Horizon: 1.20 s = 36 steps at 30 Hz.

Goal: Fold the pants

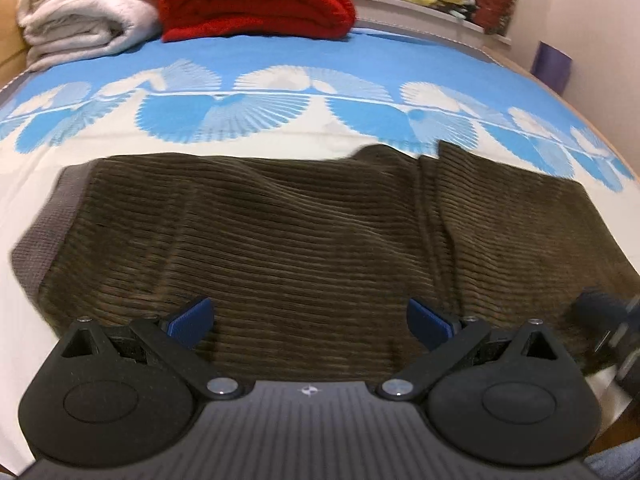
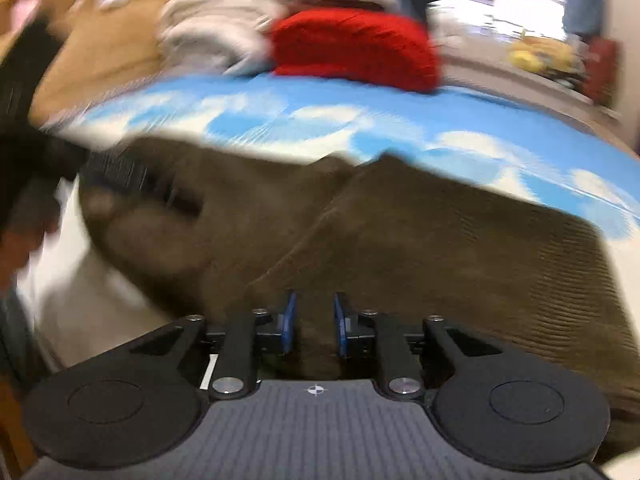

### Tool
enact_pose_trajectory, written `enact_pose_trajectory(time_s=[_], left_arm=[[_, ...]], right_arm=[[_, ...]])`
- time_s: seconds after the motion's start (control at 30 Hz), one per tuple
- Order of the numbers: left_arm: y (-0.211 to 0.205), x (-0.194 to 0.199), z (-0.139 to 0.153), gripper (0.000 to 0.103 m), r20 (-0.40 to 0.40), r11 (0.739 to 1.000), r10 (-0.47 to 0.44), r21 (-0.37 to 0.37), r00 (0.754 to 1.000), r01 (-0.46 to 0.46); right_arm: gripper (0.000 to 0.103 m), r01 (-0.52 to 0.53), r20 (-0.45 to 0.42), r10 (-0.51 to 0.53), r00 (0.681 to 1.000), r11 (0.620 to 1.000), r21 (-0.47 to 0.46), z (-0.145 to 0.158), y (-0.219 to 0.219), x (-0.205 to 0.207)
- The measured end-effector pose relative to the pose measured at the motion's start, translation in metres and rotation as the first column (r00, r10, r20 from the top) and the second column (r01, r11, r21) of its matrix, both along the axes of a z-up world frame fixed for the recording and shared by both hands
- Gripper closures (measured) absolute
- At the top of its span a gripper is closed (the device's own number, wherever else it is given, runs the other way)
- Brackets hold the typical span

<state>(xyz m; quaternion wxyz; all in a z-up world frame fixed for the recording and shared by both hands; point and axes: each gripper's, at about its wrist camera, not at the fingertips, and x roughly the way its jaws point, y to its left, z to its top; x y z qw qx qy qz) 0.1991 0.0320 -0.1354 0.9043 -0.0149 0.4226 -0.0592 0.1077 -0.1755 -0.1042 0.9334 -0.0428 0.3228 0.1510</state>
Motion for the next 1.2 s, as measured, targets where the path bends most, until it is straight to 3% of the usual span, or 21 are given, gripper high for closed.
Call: enact_pose_trajectory(time_s=[0.07, 0.17, 0.23, 0.27, 0.33, 0.37, 0.4, 0.47, 0.7, 0.8, 0.87, 0.93, 1.0, 1.07, 1.13, 1.2], left_arm=[[-0.010, -0.003, 0.001, 0.000, 0.013, 1.000, -0.011, -0.016, 1.000, 0.011], [-0.028, -0.003, 0.006, 0.000, 0.049, 0.999, -0.024, -0.041, 0.998, 0.026], [-0.040, -0.003, 0.009, 0.000, 0.066, 0.997, -0.042, -0.062, 0.997, 0.046], [-0.046, -0.003, 0.009, 0.000, 0.068, 0.996, -0.058, -0.065, 0.996, 0.062], [-0.060, -0.002, 0.001, 0.000, 0.055, 0.994, -0.100, -0.042, 0.993, 0.102], [-0.065, -0.002, -0.005, 0.000, 0.043, 0.993, -0.117, -0.022, 0.992, 0.118], [-0.070, -0.002, -0.011, 0.000, 0.027, 0.991, -0.132, -0.002, 0.991, 0.132], [-0.074, -0.001, -0.022, 0.000, -0.005, 0.989, -0.149, 0.024, 0.989, 0.149], [-0.064, -0.003, -0.015, 0.000, 0.043, 0.992, -0.115, -0.044, 0.992, 0.117], [-0.072, 0.000, -0.022, 0.000, 0.026, 0.988, -0.151, 0.001, 0.988, 0.151], [-0.080, 0.002, -0.034, 0.000, -0.009, 0.984, -0.174, 0.040, 0.985, 0.175], [-0.078, 0.002, -0.037, 0.000, -0.001, 0.987, -0.159, 0.016, 0.987, 0.159], [-0.076, 0.004, -0.037, 0.000, -0.012, 0.987, -0.158, 0.005, 0.987, 0.158], [-0.073, 0.004, -0.035, 0.000, -0.021, 0.990, -0.141, -0.010, 0.990, 0.141], [-0.069, 0.002, -0.029, 0.000, -0.014, 0.991, -0.131, -0.029, 0.991, 0.130], [-0.071, 0.000, -0.029, 0.000, 0.005, 0.989, -0.150, 0.009, 0.989, 0.150]], right_arm=[[0.078, 0.142, 0.074, -0.141, 0.987, 0.990, 0.002, 0.017, -0.026, -0.009], [0.078, 0.366, 0.171, -0.357, 0.918, 0.930, -0.021, 0.029, -0.068, -0.025], [0.078, 0.470, 0.183, -0.451, 0.873, 0.880, -0.070, 0.027, -0.088, -0.027], [0.077, 0.490, 0.126, -0.477, 0.870, 0.865, -0.110, 0.021, -0.100, -0.024], [0.079, 0.482, -0.076, -0.506, 0.859, 0.851, -0.210, -0.010, -0.117, -0.017], [0.079, 0.467, -0.106, -0.501, 0.859, 0.851, -0.240, -0.023, -0.118, -0.016], [0.079, 0.431, -0.047, -0.466, 0.884, 0.849, -0.307, -0.027, -0.110, -0.018], [0.078, 0.405, -0.014, -0.436, 0.900, 0.845, -0.348, -0.029, -0.104, -0.020], [0.076, 0.546, 0.011, -0.546, 0.837, 0.835, -0.071, 0.003, -0.134, -0.037], [0.070, 0.467, -0.103, -0.481, 0.871, 0.874, -0.135, -0.016, -0.125, -0.022], [0.070, 0.407, -0.027, -0.430, 0.902, 0.871, -0.275, -0.024, -0.108, -0.022], [0.070, 0.400, -0.003, -0.419, 0.908, 0.868, -0.294, -0.024, -0.105, -0.023], [0.059, 0.453, -0.021, -0.465, 0.885, 0.869, -0.199, -0.017, -0.121, -0.024], [0.049, 0.531, -0.037, -0.534, 0.844, 0.844, -0.079, -0.009, -0.142, -0.027], [0.048, 0.577, -0.038, -0.578, 0.815, 0.816, -0.016, 0.003, -0.150, -0.031], [0.046, 0.589, -0.026, -0.589, 0.808, 0.808, -0.001, 0.005, -0.154, -0.033]])
